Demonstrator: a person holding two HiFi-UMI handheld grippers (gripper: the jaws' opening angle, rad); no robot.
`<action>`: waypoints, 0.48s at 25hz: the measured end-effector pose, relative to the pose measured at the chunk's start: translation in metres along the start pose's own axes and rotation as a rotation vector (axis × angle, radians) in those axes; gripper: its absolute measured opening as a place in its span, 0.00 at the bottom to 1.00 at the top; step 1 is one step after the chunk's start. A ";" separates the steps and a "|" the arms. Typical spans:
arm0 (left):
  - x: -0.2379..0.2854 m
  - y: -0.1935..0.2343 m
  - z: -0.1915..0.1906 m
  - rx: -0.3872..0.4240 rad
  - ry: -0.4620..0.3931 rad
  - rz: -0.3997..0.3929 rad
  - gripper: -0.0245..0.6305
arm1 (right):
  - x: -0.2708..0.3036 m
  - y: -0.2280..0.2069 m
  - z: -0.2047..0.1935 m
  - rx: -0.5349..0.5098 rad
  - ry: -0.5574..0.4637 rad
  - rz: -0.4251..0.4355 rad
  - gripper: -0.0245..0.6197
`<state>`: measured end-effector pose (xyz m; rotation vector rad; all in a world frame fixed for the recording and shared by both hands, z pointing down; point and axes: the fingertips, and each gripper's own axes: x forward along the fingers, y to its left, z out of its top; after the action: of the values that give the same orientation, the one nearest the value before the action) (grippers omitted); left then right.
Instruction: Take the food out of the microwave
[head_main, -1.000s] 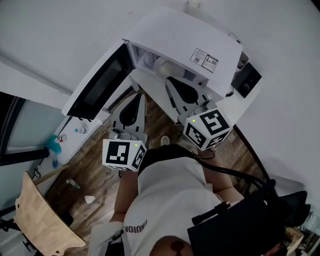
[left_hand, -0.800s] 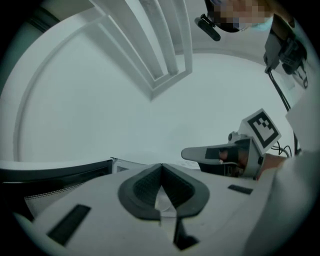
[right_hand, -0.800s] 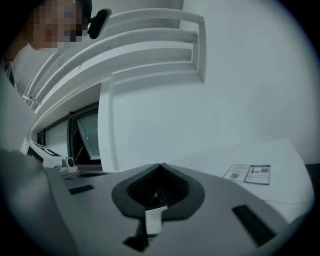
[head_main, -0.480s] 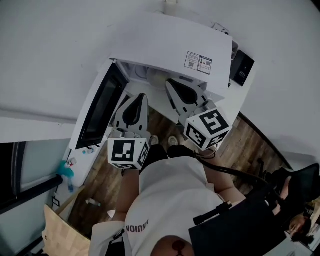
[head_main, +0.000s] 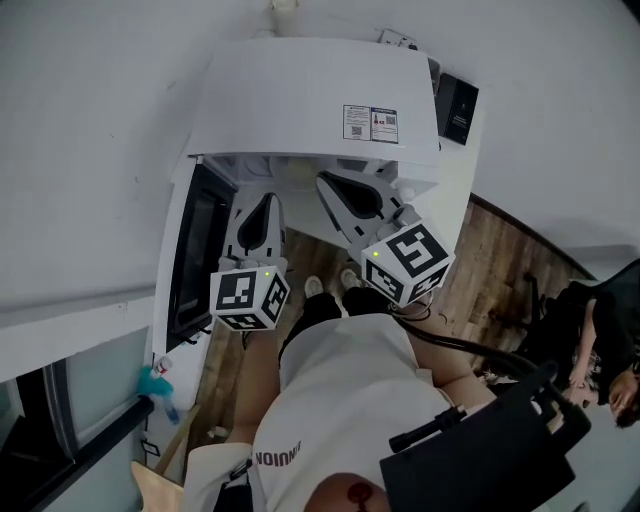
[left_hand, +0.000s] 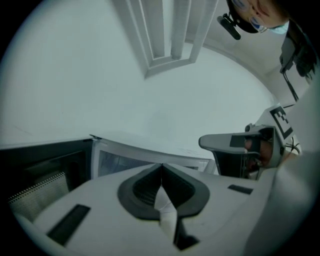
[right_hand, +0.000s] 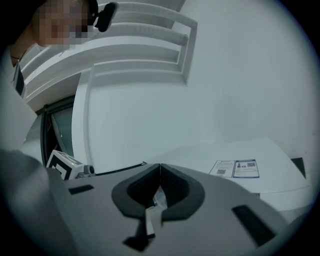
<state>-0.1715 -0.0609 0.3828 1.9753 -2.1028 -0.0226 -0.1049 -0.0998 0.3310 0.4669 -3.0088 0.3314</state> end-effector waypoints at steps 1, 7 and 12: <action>0.004 0.001 -0.006 -0.007 0.015 -0.013 0.06 | 0.000 -0.002 -0.001 0.000 0.001 -0.009 0.07; 0.026 0.009 -0.039 -0.124 0.088 -0.049 0.06 | -0.002 -0.011 -0.008 0.030 0.003 -0.054 0.07; 0.038 0.017 -0.060 -0.193 0.140 -0.054 0.06 | -0.003 -0.013 -0.011 0.046 0.003 -0.068 0.07</action>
<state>-0.1785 -0.0867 0.4507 1.8629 -1.8848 -0.0912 -0.0974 -0.1089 0.3438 0.5699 -2.9800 0.3968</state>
